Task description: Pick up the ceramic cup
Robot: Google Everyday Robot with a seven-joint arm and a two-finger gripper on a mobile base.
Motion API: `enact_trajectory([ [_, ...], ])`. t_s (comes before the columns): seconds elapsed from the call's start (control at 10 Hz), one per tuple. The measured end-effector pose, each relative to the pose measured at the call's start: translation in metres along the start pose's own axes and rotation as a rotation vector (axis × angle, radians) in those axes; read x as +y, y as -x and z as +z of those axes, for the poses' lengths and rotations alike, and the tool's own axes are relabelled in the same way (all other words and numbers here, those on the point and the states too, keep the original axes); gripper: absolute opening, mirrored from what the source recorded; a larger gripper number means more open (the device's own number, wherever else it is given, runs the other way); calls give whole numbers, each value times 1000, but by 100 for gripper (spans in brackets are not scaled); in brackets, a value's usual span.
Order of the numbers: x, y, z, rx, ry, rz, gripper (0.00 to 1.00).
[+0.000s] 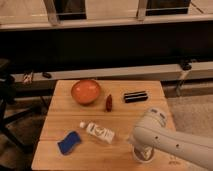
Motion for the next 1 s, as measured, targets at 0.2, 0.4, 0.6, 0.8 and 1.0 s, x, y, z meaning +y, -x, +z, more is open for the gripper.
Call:
enact_trajectory([
  [0.2,2,0,3,-6,1,-4,80],
  [0.4,3,-1,6,-13,1,-9,76],
  [0.6,4,-1,7,-19,-2,-9,58],
  [0.8,4,-1,7,-24,-5,-9,36],
  [1.0,5,-1,7,-26,-2,-8,18],
])
